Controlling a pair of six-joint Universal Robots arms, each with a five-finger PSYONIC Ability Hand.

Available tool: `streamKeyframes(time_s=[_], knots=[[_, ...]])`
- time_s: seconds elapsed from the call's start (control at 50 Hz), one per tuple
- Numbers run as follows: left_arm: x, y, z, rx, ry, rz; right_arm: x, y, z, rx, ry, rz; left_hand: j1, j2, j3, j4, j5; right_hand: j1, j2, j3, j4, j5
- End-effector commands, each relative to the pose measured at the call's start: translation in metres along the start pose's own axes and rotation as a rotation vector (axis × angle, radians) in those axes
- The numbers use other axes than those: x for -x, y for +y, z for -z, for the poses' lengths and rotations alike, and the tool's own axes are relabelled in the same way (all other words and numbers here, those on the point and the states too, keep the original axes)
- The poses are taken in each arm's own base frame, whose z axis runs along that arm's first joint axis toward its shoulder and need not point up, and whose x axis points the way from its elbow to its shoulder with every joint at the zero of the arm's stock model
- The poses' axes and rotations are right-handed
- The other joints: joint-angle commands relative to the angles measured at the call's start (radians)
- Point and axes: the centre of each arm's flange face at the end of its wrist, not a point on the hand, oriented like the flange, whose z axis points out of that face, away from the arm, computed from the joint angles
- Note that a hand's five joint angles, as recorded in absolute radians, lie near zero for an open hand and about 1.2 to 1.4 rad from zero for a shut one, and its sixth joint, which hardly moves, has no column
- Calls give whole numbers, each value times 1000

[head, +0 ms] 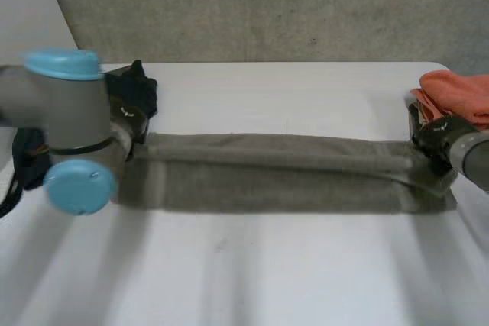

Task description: Fold the laundry.

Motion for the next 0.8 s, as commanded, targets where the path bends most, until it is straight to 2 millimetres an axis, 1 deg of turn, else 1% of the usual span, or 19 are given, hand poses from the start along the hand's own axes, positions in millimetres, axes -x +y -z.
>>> streamKeyframes(time_s=[0.02,0.04,0.06,0.08,0.1,0.12,0.18,0.24,0.28,0.34,0.4,0.44,0.48,0.5,0.58,0.64,0.66,0.68,0.8], knots=[[-20,-11,-35,1,-23,5,1,-3,-32,-62,91,9,242,198,205,197,245,46,0,-22,-28,-6],[-22,-14,-36,-10,-18,3,4,-4,-34,-63,86,9,68,24,31,23,71,-293,-340,-361,-368,-346],[-24,-17,-36,-23,-14,3,6,-4,-36,-61,82,8,-169,-213,-206,-214,-166,-697,-744,-766,-772,-750],[-28,-22,-36,-44,-8,-2,9,-4,-37,-53,77,6,-689,-733,-726,-734,-686,-948,-995,-1016,-1023,-1001],[-29,-24,-35,-50,-8,-6,9,-3,-36,-44,77,1,-892,-935,-929,-937,-889,-948,-995,-1016,-1023,-1001],[-30,-25,-34,-53,-9,-9,9,-4,-35,-37,76,-3,-980,-1023,-1017,-1025,-977,-948,-995,-1016,-1023,-1001],[-26,-29,-30,-60,-26,-16,7,-6,-24,-11,66,-37,-980,-1023,-1017,-1025,-977,-948,-995,-1016,-1023,-1001],[-16,-28,-26,-54,-45,-2,1,-10,-8,-9,49,-84,-980,-1023,-1017,-1025,-977,-948,-995,-1016,-1023,-1001],[-13,-24,-22,-55,-38,3,-7,-16,6,-42,42,-120,-980,-1023,-1017,-1025,-977,-948,-995,-1016,-1023,-1001],[-12,-22,-20,-90,-19,6,-11,-21,21,-93,14,-135,-980,-1023,-1017,-1025,-977,-948,-995,-1016,-1023,-1001],[-15,-21,-21,-130,3,9,-9,-23,26,-127,-32,-127,-980,-1023,-1017,-1025,-977,-948,-995,-1016,-1023,-1001],[-21,-20,-23,-162,32,3,-2,-23,27,-153,-88,-111,-980,-1023,-1017,-1025,-977,-948,-995,-1016,-1023,-1001],[-26,-18,-27,-175,47,-12,4,-20,26,-154,-129,-96,-980,-1023,-1017,-1025,-977,-948,-995,-1016,-1023,-1001],[-32,-15,-31,-181,57,-33,12,-15,24,-138,-172,-73,-980,-1023,-1017,-1025,-977,-948,-995,-1016,-1023,-1001],[-41,-6,-44,-161,54,-102,21,0,14,-79,-212,2,-980,-1023,-1017,-1025,-977,-948,-995,-1016,-1023,-1001],[-42,-7,-53,-172,27,-127,20,4,3,-81,-195,24,-980,-1023,-1017,-1025,-977,-948,-995,-1016,-1023,-1001],[-42,-8,-59,-181,9,-138,22,7,-7,-85,-189,28,-980,-1023,-1017,-1025,-977,-948,-995,-1016,-1023,-1001],[-43,-8,-63,-184,-3,-143,22,8,-12,-92,-181,30,-980,-1023,-1017,-1025,-977,-948,-995,-1016,-1023,-1001],[-48,-11,-84,-210,-37,-154,13,3,-44,-177,-87,20,-980,-1023,-1017,-1025,-977,-948,-995,-1016,-1023,-1001]])
